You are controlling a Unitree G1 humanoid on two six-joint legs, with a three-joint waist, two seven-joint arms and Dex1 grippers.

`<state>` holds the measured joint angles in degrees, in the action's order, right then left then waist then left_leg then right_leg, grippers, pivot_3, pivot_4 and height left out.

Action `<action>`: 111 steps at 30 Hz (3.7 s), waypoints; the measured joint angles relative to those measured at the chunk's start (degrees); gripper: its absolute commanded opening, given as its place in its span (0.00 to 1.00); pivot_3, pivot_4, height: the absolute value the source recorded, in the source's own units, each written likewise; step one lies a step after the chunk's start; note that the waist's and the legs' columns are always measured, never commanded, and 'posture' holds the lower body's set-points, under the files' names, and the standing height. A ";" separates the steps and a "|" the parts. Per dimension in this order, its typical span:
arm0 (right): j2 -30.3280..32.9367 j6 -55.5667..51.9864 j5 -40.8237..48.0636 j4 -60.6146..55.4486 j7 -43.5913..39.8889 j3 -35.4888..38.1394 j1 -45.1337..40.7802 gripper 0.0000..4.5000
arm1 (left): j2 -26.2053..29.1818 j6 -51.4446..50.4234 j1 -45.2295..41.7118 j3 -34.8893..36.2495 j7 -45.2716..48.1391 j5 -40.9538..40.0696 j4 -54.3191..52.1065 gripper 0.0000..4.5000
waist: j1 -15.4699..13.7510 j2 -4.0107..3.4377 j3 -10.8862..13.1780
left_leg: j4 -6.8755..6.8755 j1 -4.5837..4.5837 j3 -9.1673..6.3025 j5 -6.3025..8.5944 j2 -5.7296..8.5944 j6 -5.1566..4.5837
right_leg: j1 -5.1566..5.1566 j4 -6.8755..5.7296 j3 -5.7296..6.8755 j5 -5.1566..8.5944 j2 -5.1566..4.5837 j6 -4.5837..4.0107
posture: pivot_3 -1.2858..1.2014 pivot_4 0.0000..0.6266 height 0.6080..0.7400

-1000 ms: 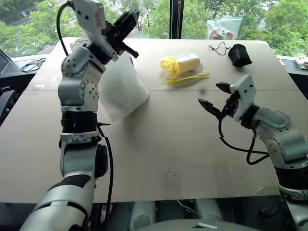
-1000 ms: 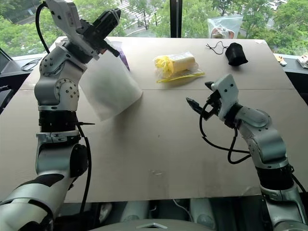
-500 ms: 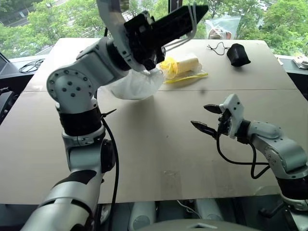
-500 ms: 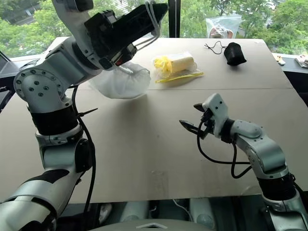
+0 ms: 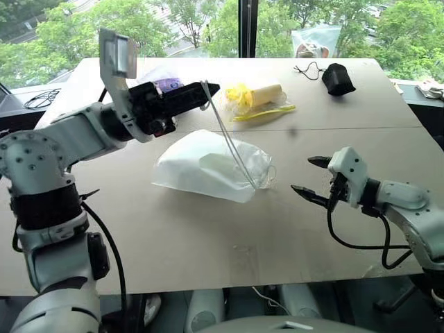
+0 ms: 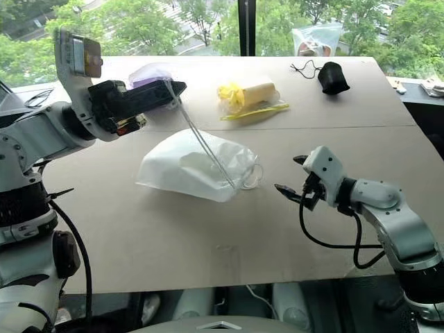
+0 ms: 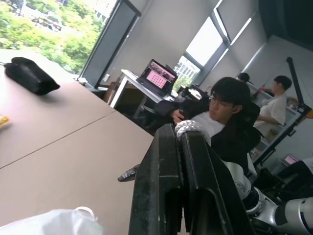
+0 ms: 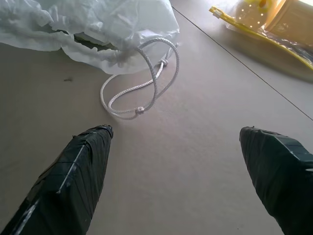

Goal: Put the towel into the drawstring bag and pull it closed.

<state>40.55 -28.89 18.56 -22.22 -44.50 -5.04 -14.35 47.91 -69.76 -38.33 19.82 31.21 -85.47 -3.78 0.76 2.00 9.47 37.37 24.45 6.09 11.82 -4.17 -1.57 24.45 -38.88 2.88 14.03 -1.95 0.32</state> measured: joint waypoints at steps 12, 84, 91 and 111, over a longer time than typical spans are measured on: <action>-3.57 14.55 -9.82 11.09 -7.86 -12.08 -4.04 0.98 | 12.45 7.01 21.20 2.29 18.54 20.08 1.83 0.00 | -0.10 -0.02 0.02 | -0.05 0.19 -0.17 0.01 -0.05 0.01 | 0.11 0.03 0.27 0.03 -0.13 -0.11 | 0.52 0.24 1.00; -26.62 -3.18 13.01 9.53 7.98 10.97 -11.68 0.02 | -5.86 26.14 10.88 13.23 4.73 40.48 6.27 0.00 | 0.16 0.18 -0.05 | -0.32 -0.48 -0.26 -0.01 -0.06 0.11 | -0.54 0.11 0.52 -0.25 -0.56 -0.60 | 0.52 0.24 1.00; -20.52 -4.84 3.14 13.63 6.88 -3.24 -11.05 0.38 | -5.66 27.99 12.13 11.68 6.62 42.05 8.63 0.00 | 0.46 0.17 -0.05 | -0.72 -0.54 -0.08 -0.03 -0.06 0.07 | -0.45 0.38 0.34 -0.25 -0.40 -0.60 | 0.52 0.24 1.00; -35.13 10.10 -6.25 40.19 -0.35 -14.06 -16.59 0.92 | -4.84 29.87 21.19 11.31 9.05 44.56 5.39 0.00 | 2.08 0.37 -0.21 | -0.84 -0.74 -0.10 -0.02 -0.29 0.11 | -0.65 0.66 0.37 -0.27 -0.28 -0.62 | 0.52 0.24 1.00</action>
<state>5.41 -18.79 12.31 17.96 -44.86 -19.11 -30.94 43.07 -39.90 -17.13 31.13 40.26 -40.91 1.61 2.84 2.37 9.26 36.53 23.71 5.98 11.80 -4.45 -1.47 23.80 -38.22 3.25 13.76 -2.23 -0.29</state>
